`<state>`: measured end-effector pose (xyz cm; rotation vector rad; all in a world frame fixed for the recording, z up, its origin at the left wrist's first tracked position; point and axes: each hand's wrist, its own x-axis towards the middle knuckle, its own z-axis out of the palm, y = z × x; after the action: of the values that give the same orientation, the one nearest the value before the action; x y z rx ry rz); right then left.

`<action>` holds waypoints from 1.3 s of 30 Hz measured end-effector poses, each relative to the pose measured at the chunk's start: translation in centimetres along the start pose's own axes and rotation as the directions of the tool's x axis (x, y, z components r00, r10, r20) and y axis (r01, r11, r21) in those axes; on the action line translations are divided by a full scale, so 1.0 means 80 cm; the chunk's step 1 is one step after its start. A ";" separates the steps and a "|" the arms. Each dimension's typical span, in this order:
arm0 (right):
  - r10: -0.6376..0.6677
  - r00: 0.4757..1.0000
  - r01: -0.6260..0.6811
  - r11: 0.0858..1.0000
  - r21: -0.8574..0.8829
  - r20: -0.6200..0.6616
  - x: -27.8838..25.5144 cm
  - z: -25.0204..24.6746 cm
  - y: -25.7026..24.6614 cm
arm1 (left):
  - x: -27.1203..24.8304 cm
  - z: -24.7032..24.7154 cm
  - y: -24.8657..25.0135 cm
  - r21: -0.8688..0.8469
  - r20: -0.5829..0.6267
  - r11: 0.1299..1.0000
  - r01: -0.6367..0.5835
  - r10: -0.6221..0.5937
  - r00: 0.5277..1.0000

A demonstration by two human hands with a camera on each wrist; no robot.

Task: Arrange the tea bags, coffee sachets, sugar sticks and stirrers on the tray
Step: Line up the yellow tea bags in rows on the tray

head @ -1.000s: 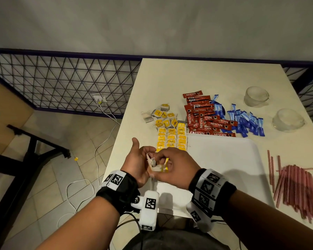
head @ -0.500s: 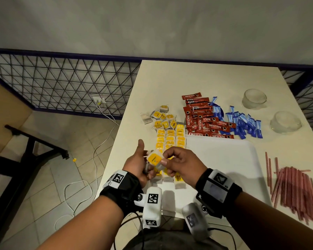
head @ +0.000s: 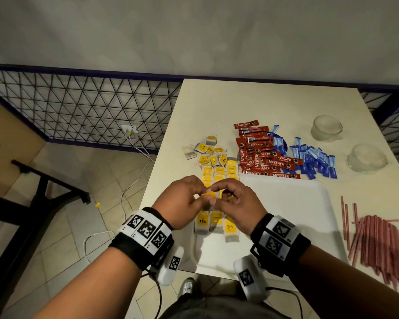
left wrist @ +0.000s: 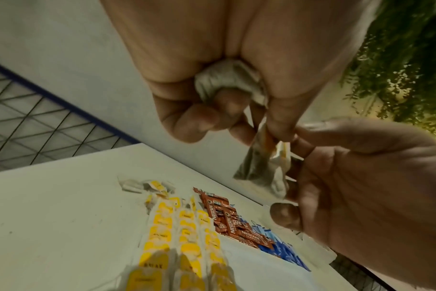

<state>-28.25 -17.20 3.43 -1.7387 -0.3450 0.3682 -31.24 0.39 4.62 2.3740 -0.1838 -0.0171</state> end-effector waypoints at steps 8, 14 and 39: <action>0.017 0.998 -0.021 0.997 0.077 0.060 0.004 0.000 -0.001 | -0.018 0.006 -0.010 -0.222 0.032 0.969 0.106 -0.102 0.994; 0.015 0.999 -0.017 0.999 0.033 0.048 0.004 0.000 0.008 | -0.024 0.019 -0.020 -0.263 -0.033 0.953 0.150 -0.165 0.986; 0.271 0.955 -0.297 0.827 -0.477 -0.123 -0.058 -0.021 0.119 | -0.023 0.118 -0.034 0.135 0.217 0.819 0.558 -0.574 0.790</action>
<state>-31.47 -22.50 -5.33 -2.3114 -0.1432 0.4798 -33.37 -3.91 -4.18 2.3967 0.4295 -0.6093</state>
